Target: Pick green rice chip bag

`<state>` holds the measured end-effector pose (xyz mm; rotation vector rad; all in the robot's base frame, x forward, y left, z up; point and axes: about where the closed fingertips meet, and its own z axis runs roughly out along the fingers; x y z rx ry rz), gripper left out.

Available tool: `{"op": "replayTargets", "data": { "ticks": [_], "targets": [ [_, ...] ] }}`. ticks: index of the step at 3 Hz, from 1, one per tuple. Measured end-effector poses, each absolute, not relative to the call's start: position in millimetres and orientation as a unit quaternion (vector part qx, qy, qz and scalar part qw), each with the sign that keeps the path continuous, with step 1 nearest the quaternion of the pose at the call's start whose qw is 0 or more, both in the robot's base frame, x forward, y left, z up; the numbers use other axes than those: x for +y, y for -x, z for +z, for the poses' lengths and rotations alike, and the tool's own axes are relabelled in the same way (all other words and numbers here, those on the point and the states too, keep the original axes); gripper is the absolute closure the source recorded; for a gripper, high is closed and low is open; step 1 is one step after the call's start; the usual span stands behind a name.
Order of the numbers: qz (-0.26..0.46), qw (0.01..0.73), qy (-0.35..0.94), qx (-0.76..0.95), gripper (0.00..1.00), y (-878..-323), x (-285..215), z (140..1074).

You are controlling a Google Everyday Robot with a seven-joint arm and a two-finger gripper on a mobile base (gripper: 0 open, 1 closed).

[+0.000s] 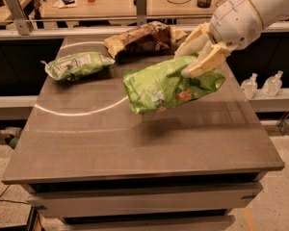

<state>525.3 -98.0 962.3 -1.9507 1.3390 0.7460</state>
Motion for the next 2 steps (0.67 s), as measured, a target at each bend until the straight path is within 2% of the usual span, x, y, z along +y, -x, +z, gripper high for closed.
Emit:
{"op": "replayTargets", "data": {
  "ticks": [2],
  "targets": [
    [0.301, 0.355, 0.729, 0.502, 1.0, -528.7, -90.0, 976.0]
  ]
}}
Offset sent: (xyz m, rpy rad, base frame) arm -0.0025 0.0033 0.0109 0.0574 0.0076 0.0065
